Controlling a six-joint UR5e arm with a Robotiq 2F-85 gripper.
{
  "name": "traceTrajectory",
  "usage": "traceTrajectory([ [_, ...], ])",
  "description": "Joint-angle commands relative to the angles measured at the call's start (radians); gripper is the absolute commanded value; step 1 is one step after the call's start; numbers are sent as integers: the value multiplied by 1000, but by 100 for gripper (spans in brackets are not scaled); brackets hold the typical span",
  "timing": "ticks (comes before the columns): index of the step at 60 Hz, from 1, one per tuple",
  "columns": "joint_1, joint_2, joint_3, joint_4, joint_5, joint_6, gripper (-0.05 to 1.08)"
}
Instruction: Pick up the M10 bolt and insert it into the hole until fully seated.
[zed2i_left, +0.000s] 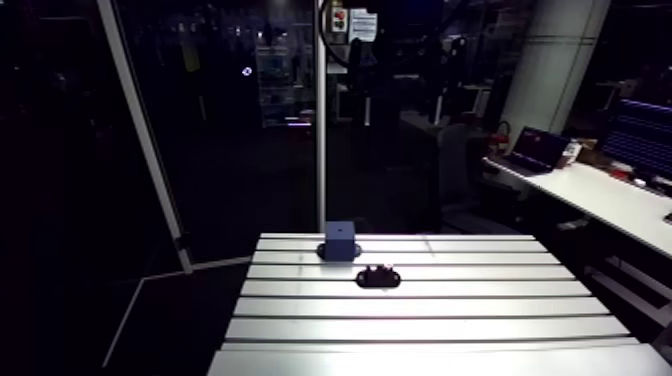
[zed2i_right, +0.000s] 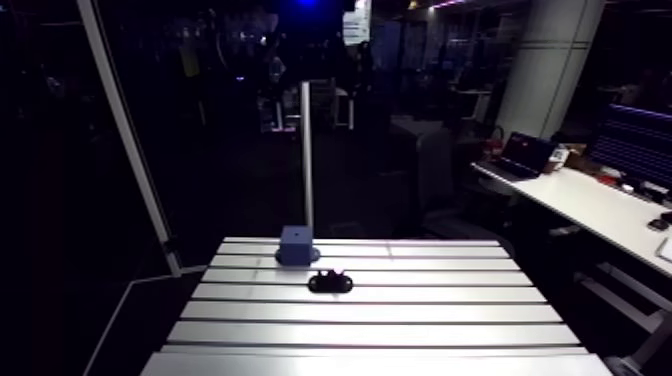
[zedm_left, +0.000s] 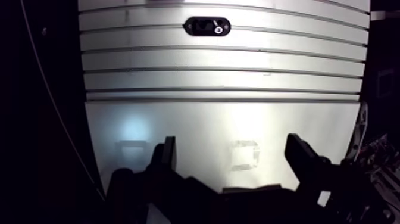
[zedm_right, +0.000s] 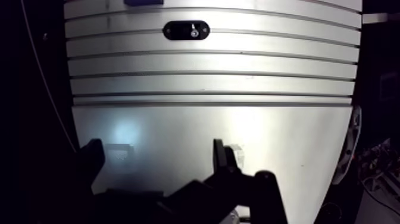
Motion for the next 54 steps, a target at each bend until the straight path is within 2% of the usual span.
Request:
traceTrajectory([
  [1,2,-1,4,-1,-2,-1,1],
  [13,-7,1,37,-32,-2,0,1],
  [28,-14,1,199,-284,0,-61,1],
  [41,-42,10,298,-400,0,-67,1],
  [42,-48,14,335,-462,4,-72,1],
  [49,-57,15,383,-558,12,-89,1],
  [54,-80,16,423,-624,32,-91,1],
])
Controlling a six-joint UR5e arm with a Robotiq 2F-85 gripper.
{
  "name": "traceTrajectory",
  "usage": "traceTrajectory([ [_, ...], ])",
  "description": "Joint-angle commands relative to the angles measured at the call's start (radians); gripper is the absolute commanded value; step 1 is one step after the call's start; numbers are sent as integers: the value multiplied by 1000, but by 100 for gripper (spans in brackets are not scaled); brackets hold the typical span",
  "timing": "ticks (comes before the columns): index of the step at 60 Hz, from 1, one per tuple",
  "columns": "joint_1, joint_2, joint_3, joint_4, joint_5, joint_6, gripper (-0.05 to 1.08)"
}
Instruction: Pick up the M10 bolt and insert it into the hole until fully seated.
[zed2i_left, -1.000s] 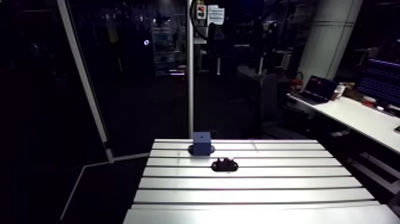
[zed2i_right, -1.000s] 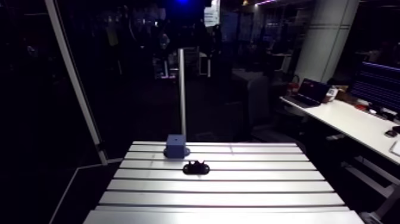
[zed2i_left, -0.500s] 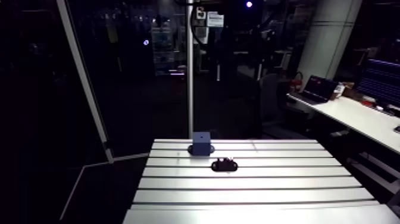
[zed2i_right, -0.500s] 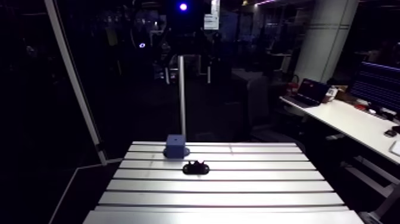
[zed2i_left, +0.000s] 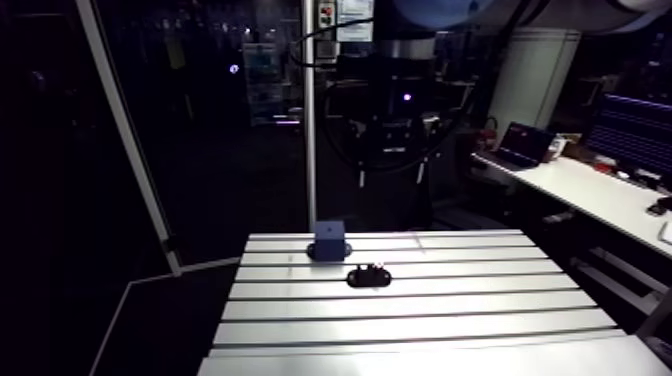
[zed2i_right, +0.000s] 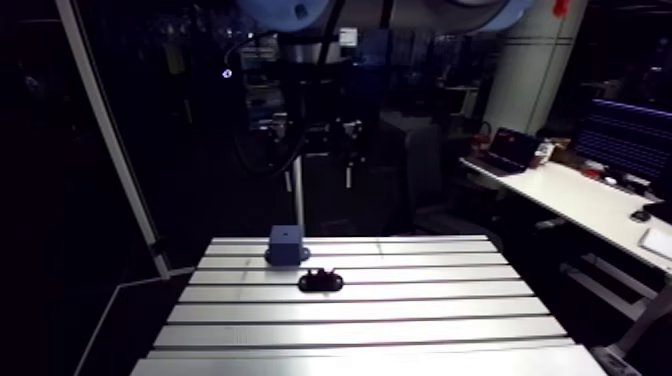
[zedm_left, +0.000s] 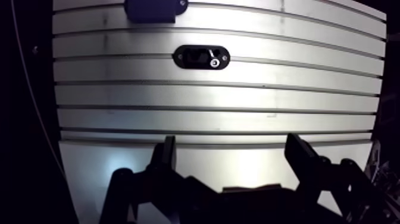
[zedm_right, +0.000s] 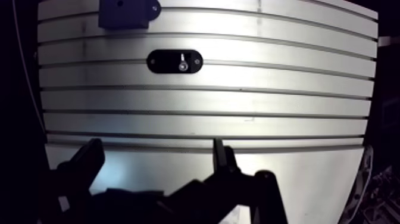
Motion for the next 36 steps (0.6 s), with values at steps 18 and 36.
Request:
traceTrajectory([
  [18,-116,16,221,-367,136,-55,1],
  [36,-111,88,253,-463,132,-52,1],
])
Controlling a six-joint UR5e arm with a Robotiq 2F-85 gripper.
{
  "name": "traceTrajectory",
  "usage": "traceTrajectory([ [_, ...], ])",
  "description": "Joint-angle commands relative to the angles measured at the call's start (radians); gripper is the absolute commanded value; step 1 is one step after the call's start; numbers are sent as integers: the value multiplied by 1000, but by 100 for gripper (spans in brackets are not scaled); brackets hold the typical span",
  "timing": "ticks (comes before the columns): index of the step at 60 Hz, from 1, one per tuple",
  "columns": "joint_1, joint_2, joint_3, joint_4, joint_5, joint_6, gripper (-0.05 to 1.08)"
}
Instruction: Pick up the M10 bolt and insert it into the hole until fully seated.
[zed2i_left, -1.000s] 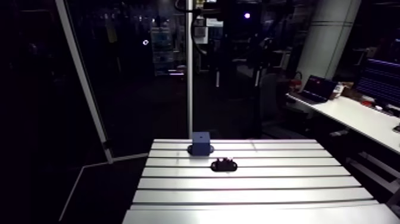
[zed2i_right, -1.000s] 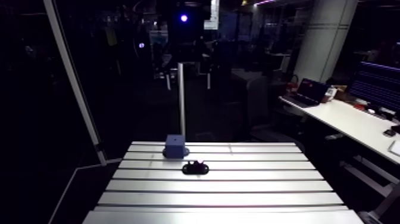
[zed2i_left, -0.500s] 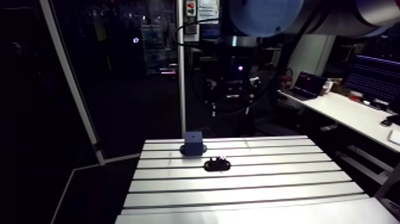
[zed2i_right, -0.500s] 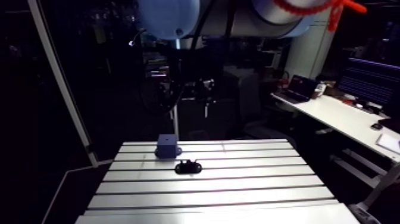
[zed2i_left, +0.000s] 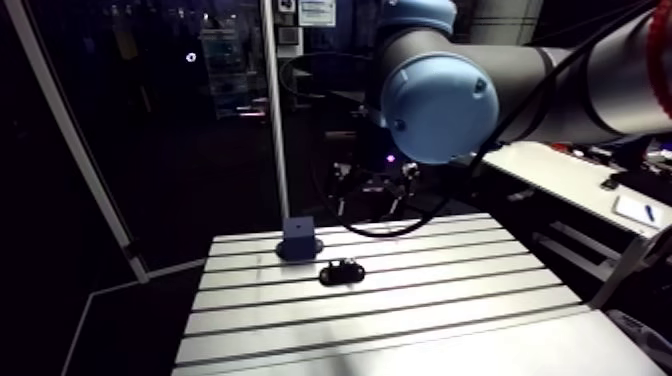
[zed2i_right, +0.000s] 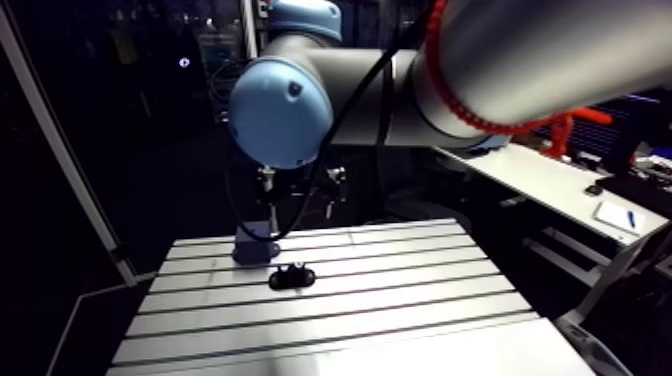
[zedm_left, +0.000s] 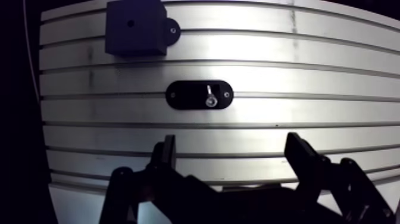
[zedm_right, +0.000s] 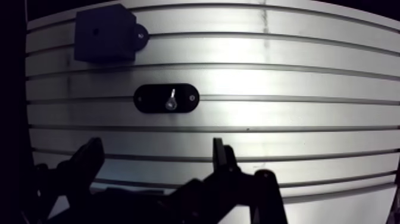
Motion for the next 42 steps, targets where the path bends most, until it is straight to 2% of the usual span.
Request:
traceTrajectory([
  [1,-1,46,22,-61,2,-1,1],
  [7,1,61,21,-64,-1,-2,2],
  [11,9,75,19,-64,-10,-1,2],
  [13,15,94,16,-64,-20,-3,2],
  [20,26,110,11,-66,-39,-3,2],
  [21,29,117,10,-67,-46,-3,2],
  [33,49,159,1,-93,-68,-3,2],
  [42,69,185,-7,-119,-91,-3,4],
])
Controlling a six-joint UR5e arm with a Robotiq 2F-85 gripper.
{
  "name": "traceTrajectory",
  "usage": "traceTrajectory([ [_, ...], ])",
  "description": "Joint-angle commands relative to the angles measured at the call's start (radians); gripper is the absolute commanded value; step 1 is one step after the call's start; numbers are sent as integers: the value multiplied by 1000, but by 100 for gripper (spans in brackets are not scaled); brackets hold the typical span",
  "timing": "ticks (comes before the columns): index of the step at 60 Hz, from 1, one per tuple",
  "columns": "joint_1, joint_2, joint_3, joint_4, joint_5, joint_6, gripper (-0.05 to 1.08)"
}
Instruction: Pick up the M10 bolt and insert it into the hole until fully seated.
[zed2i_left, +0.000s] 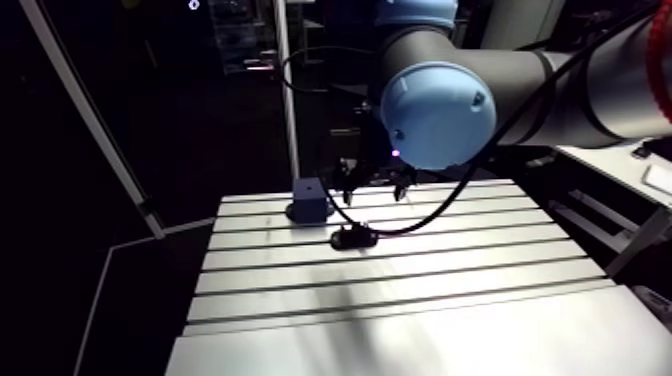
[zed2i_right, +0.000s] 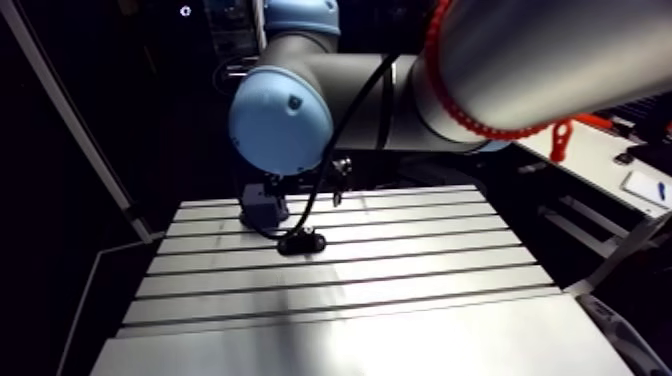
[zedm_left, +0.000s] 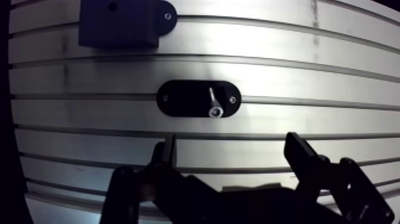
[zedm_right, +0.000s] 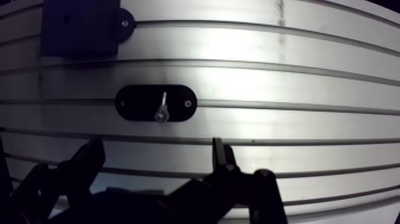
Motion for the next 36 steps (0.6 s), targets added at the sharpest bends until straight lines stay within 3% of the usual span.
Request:
traceTrajectory([
  [1,24,40,-10,-32,-30,0,4],
  [12,29,71,-11,-57,-30,0,8],
  [22,29,81,-9,-68,-32,0,29],
  [36,29,88,-3,-68,-32,6,37],
])
